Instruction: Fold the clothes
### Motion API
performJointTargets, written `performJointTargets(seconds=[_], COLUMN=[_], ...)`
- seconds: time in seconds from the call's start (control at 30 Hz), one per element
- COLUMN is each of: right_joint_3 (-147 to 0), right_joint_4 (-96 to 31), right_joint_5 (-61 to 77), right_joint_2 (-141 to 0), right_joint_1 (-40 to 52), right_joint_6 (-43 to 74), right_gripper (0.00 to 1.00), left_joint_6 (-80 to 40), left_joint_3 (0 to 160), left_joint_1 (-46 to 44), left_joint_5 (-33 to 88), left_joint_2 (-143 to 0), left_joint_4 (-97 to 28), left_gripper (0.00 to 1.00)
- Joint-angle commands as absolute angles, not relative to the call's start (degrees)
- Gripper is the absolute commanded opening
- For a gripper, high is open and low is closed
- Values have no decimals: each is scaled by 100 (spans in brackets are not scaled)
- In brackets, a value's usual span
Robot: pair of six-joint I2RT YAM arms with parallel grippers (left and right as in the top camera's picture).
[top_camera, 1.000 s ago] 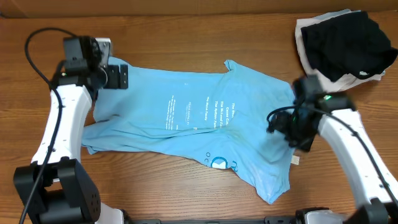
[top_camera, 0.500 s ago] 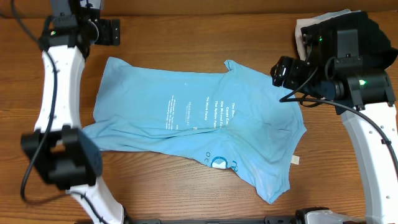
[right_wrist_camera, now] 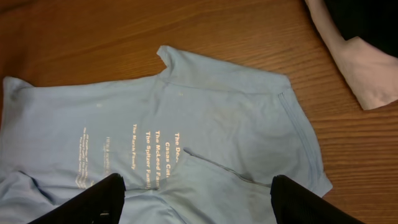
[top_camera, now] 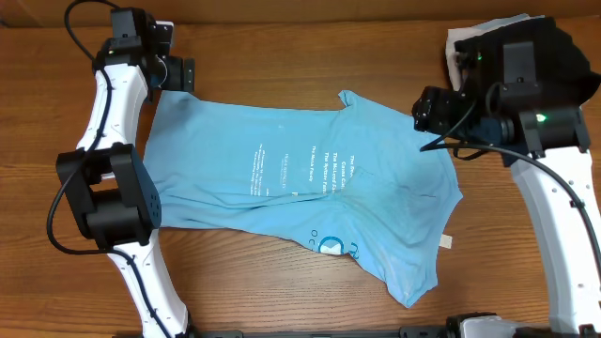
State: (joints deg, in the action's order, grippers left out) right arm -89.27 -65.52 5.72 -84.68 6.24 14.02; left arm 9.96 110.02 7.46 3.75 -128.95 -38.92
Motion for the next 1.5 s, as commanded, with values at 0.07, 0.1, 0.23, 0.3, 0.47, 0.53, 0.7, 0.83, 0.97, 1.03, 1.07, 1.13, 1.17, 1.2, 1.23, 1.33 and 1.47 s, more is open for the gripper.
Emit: performJointTargets(seconds=[0.07, 0.1, 0.23, 0.3, 0.47, 0.53, 0.7, 0.83, 0.97, 1.03, 1.07, 1.13, 1.17, 1.2, 1.23, 1.33, 1.47], right_joint_3=[-9011, -9011, -9011, -9011, -9011, -9008, -9008, -9008, -9008, -9008, -9008, -9008, -9008, -9008, -9008, -9008, -9008], right_joint_4=[-6512, -6504, -6495, -6495, -6462, -6436, -6368, -6228, -5922, -5732, -5616, -5395, -5266, -5148, -5009, -4504, -4069], right_joint_5=[497, 497, 495, 495, 454, 454, 454, 454, 456, 456, 456, 456, 456, 456, 454, 460, 460], right_joint_2=[-8591, -8591, -8591, -8591, -8591, -8591, -8591, -8602, -8713, -8842, -8932, -9124, -9242, -9354, -9498, -10084, -10663], right_joint_1=[602, 602, 602, 602, 602, 602, 602, 602, 604, 604, 604, 604, 604, 604, 604, 604, 628], right_joint_6=[1345, 1345, 1345, 1343, 1347, 1345, 1345, 1345, 1347, 1347, 1347, 1345, 1345, 1345, 1341, 1232, 1142], right_gripper=[75, 75, 74, 74, 66, 65, 61, 48, 47, 47, 47, 47, 46, 47, 46, 48, 55], left_joint_6=[1140, 1138, 1138, 1135, 1138, 1138, 1138, 1138, 1138, 1135, 1133, 1133, 1105, 1039, 969, 838, 517], left_joint_3=[11153, 11153, 11153, 11150, 11150, 11150, 11148, 11148, 11153, 11155, 11157, 11159, 11161, 11161, 11161, 11161, 11161], left_joint_1=[720, 720, 720, 720, 720, 720, 720, 720, 720, 720, 720, 720, 720, 720, 720, 720, 720], left_joint_5=[189, 191, 187, 189, 187, 189, 143, 134, 56, 45, 38, 38, 23, -10, -64, -62, -40], left_joint_2=[-13430, -13474, -13592, -13629, -13760, -13839, -14090, -14127, -14108, -14084, -14057, -14007, -13974, -13939, -13896, -13769, -13646], left_joint_4=[-3881, -3881, -3850, -3846, -3859, -3874, -3889, -3894, -3879, -3909, -3946, -4036, -4091, -4150, -4215, -4453, -4803], left_gripper=[96, 95, 91, 90, 83, 81, 76, 64, 22, 9, 6, 5, 4, 4, 4, 4, 4])
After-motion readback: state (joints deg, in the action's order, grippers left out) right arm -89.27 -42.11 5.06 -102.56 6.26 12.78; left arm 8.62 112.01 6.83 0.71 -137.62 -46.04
